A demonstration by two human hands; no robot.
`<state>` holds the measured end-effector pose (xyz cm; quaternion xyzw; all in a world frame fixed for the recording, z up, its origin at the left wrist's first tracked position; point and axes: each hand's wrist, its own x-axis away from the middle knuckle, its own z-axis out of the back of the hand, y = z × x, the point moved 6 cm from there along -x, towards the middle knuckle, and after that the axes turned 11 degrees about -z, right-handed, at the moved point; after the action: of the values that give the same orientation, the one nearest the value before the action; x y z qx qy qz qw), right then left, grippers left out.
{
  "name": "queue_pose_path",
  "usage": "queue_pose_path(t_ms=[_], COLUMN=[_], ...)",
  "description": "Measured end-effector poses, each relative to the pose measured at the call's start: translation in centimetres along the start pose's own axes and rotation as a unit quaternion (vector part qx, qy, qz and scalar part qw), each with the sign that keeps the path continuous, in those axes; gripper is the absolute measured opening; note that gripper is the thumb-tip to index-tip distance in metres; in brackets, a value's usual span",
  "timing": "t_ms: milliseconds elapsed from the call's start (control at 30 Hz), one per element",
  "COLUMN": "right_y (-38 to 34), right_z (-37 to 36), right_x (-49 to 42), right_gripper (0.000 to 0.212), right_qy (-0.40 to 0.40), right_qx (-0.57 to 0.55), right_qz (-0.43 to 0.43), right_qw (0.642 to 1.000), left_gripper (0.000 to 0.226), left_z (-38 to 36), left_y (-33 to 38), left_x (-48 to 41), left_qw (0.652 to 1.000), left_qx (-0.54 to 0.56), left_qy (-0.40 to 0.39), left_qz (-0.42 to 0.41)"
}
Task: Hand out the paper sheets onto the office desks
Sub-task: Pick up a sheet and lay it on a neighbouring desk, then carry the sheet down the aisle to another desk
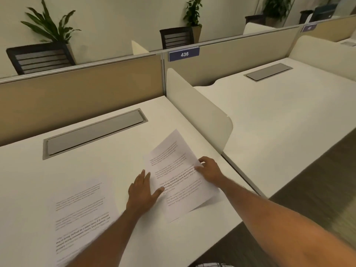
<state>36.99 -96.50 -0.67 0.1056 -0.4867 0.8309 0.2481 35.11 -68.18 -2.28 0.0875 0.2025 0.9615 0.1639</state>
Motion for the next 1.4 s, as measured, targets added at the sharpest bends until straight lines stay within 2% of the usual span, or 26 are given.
queue_pose_path(t_ms=[100, 200, 300, 400, 467, 633, 767, 833, 1033, 1400], right_y=[1.3, 2.6, 4.3, 6.5, 8.0, 12.2, 15.9, 17.9, 24.2, 34.5], right_z=[2.1, 4.6, 7.0, 9.6, 11.3, 15.6, 19.6, 21.8, 30.2, 50.7], right_x=[1.7, 3.9, 5.9, 7.7, 8.6, 10.9, 12.2, 12.6, 12.2, 8.7], right_gripper=[0.011, 0.015, 0.029, 0.023, 0.027, 0.026, 0.016, 0.015, 0.01, 0.012], right_qy=[-0.008, 0.003, 0.011, 0.045, 0.064, 0.114, 0.161, 0.179, 0.224, 0.284], right_qx=[-0.106, -0.204, -0.273, -0.329, -0.366, -0.488, -0.536, -0.551, -0.584, -0.59], right_qz=[-0.015, -0.037, -0.054, -0.078, -0.087, -0.111, -0.117, -0.119, -0.112, -0.109], right_qw=[0.994, 0.978, 0.96, 0.94, 0.924, 0.858, 0.821, 0.807, 0.772, 0.748], left_gripper=[0.088, 0.085, 0.077, 0.067, 0.064, 0.033, 0.022, 0.024, 0.03, 0.022], left_z=[1.2, 1.5, 1.3, 0.7, -0.1, -1.7, -3.4, -4.8, -9.5, -18.8], left_y=[1.3, 3.6, 7.2, 11.1, 13.5, 20.4, 26.4, 29.7, 41.0, 62.3], left_x=[-1.3, -2.5, -3.3, -4.0, -4.6, -5.8, -7.0, -7.8, -10.9, -18.3], left_qw=[0.994, 0.963, 0.927, 0.902, 0.884, 0.879, 0.884, 0.88, 0.886, 0.861], left_qx=[0.088, 0.257, 0.37, 0.429, 0.466, 0.469, 0.443, 0.439, 0.384, 0.402], left_qy=[0.057, 0.077, 0.065, 0.057, 0.041, -0.025, -0.055, -0.083, -0.129, -0.216], left_qz=[-0.003, 0.009, 0.013, -0.006, -0.016, -0.077, -0.135, -0.159, -0.225, -0.225])
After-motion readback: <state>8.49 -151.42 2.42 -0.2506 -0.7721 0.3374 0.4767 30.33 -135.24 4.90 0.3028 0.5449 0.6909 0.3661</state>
